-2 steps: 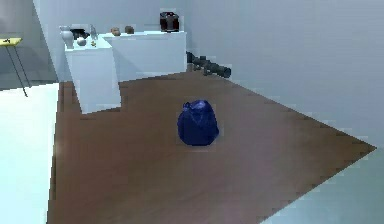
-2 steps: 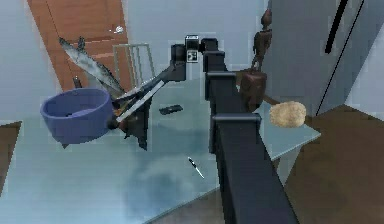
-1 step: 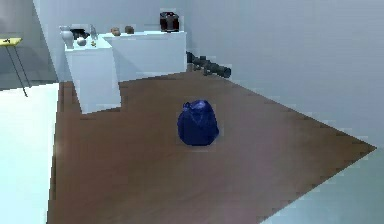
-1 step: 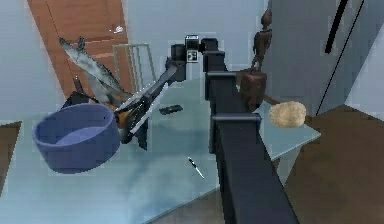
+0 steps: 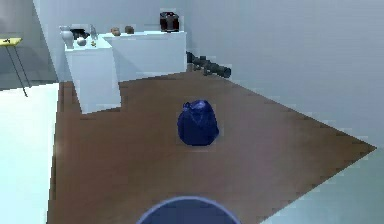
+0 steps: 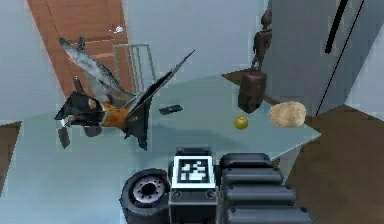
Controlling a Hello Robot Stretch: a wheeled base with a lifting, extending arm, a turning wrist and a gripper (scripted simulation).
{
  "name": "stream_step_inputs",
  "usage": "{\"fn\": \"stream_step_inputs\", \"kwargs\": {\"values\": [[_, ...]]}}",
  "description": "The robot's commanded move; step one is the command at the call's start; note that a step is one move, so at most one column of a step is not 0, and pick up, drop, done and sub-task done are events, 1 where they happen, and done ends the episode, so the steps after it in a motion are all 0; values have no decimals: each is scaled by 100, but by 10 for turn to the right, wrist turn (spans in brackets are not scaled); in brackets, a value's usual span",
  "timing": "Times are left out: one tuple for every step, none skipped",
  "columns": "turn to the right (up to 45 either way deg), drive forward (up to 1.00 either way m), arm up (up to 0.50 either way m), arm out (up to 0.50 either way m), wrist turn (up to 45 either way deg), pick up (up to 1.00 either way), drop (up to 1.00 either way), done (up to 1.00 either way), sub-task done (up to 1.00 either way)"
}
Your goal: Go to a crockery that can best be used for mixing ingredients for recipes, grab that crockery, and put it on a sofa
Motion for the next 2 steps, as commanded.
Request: {"fn": "stream_step_inputs", "kwargs": {"values": [[-450, 0, 0, 0, 0, 0, 0, 0, 0], [-450, 0, 0, 0, 0, 0, 0, 0, 0]]}}
